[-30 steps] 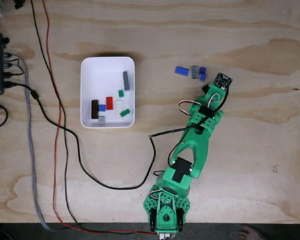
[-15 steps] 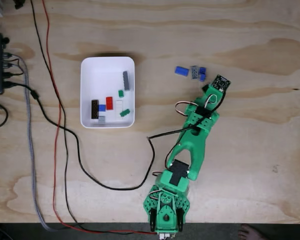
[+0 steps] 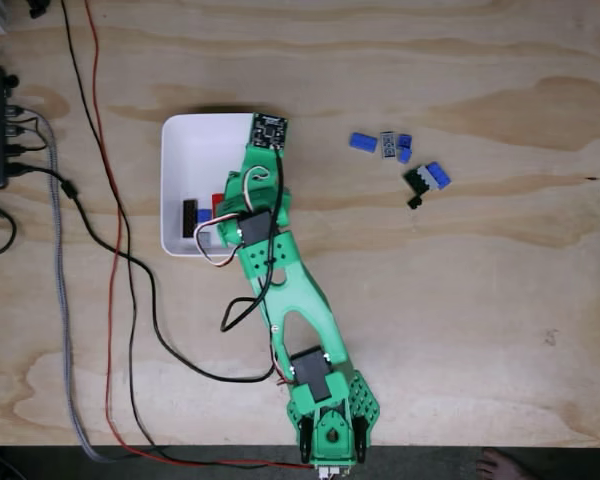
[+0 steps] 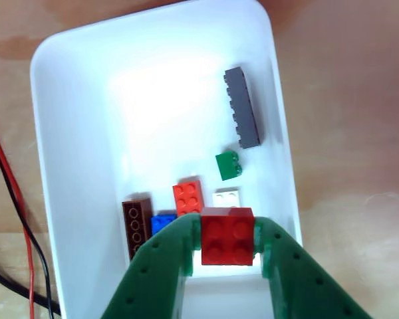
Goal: Put all lego bricks in the bin.
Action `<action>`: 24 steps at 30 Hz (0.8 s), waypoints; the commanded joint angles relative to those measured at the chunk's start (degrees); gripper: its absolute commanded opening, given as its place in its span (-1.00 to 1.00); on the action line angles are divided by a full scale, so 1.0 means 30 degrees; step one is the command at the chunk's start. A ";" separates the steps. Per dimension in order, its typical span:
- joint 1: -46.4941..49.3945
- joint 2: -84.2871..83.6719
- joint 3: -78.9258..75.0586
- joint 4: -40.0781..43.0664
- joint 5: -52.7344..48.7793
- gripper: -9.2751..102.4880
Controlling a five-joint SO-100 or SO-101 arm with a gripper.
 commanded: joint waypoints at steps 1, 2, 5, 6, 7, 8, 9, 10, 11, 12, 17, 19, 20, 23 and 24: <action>-0.3809 -0.1406 -0.1494 0.0820 0.1025 -0.59; -0.3604 -0.1318 -0.1025 0.0732 0.1143 -0.54; -0.2285 -0.0762 -0.0029 0.0088 0.2109 -0.34; -0.1699 -0.0557 -0.0029 0.0059 0.2314 -0.32; -0.0967 -0.0176 -0.0029 -0.0234 0.2666 -0.31; 0.0088 0.0293 -0.0146 -0.0527 0.3105 -0.31; 0.1465 0.0762 -0.0293 -0.0674 0.3193 -0.32; 0.3076 0.1348 -0.0088 -0.0879 0.2578 -0.34; 0.5039 0.2021 0.0439 -0.1055 0.1406 -0.37; 0.7031 0.2578 0.1611 -0.1523 -0.0674 -0.38; 1.4619 0.3164 1.2539 -1.2129 -1.0137 -0.38; 1.5000 0.3135 1.5205 -1.4883 -1.1191 -0.39; 1.5059 0.3340 1.6934 -1.6875 -1.2012 -0.40; 1.5293 0.4160 2.0537 -2.1240 -1.2891 -0.40; 1.5293 0.4541 2.0859 -2.1299 -1.2744 -0.39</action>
